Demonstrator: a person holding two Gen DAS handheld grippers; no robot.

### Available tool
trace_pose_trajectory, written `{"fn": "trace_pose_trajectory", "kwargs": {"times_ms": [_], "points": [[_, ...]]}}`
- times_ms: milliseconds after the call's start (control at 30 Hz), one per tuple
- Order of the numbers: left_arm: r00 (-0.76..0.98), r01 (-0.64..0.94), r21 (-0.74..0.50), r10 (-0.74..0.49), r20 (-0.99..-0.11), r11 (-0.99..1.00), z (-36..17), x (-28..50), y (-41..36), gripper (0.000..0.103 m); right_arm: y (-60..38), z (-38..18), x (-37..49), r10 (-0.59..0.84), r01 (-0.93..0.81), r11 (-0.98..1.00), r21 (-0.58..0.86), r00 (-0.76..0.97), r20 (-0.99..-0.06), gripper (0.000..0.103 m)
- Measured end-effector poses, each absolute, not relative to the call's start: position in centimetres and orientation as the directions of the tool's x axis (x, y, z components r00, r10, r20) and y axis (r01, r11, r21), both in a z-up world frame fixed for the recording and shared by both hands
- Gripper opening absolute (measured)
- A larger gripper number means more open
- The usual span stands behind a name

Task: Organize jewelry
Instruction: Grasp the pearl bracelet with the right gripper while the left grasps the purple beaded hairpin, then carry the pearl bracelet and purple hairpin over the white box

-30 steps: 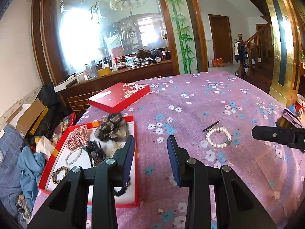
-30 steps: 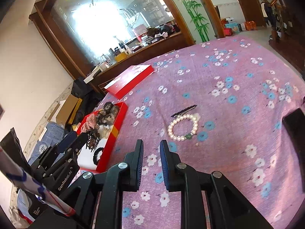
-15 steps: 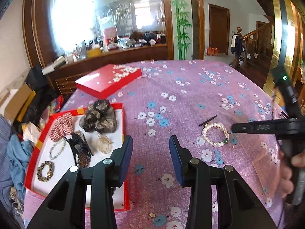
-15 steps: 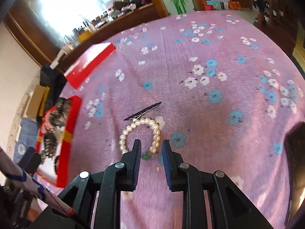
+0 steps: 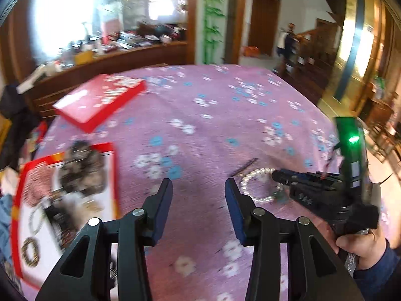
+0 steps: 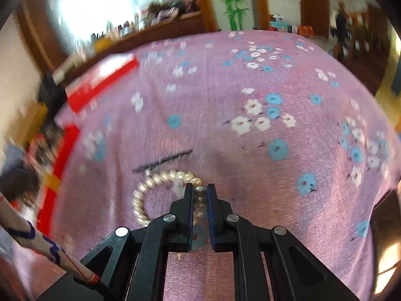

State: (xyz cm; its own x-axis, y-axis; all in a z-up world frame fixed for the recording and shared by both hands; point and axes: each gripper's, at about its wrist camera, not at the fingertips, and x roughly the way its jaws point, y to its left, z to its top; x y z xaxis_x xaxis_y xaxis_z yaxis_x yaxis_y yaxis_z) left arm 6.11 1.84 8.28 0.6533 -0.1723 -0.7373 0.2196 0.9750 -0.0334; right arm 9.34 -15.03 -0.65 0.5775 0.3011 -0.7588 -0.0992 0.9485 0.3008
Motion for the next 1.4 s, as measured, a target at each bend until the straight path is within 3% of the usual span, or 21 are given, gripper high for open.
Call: {"fn": "trace_pose_trajectory", "kwargs": {"times_ms": [200,500,567,633,800,1167,1400], "points": [[0.547,0.314,-0.066,-0.238,-0.802,0.947,5.5,10.6,-2.1,0.046,-20.4,1.0,8.6,0.325,-0.006,0.898,0.440,0.683,-0.654,0.010],[0.496,0.347,0.019,-0.166,-0.852,0.938,0.9,13.4,-5.6,0.046,-21.1,1.3,8.7,0.363,-0.010,0.874,0.486,0.678,-0.639,0.010],[0.495,0.338,0.038,-0.144,-0.857,0.940,-0.1,13.8,-6.1,0.037,-20.8,1.3,8.8,0.366,-0.016,0.875,0.484,0.676,-0.640,0.010],[0.525,0.322,0.074,-0.113,-0.843,0.944,-0.2,13.6,-6.4,0.022,-20.7,1.1,9.0,0.369,-0.019,0.875,0.484,0.675,-0.639,0.010],[0.540,0.286,0.043,-0.124,-0.833,0.957,0.0,13.0,-5.6,0.016,-20.3,1.2,8.8,0.382,-0.041,0.874,0.484,0.674,-0.633,0.010],[0.681,0.216,-0.025,-0.169,-0.713,0.976,4.3,8.9,-2.1,0.016,-17.4,3.6,7.0,0.474,-0.224,0.854,0.469,0.706,-0.526,0.010],[0.695,0.215,-0.048,-0.188,-0.694,0.975,5.0,8.7,-1.2,0.016,-17.0,3.8,6.9,0.482,-0.242,0.852,0.464,0.708,-0.516,0.010]]}}
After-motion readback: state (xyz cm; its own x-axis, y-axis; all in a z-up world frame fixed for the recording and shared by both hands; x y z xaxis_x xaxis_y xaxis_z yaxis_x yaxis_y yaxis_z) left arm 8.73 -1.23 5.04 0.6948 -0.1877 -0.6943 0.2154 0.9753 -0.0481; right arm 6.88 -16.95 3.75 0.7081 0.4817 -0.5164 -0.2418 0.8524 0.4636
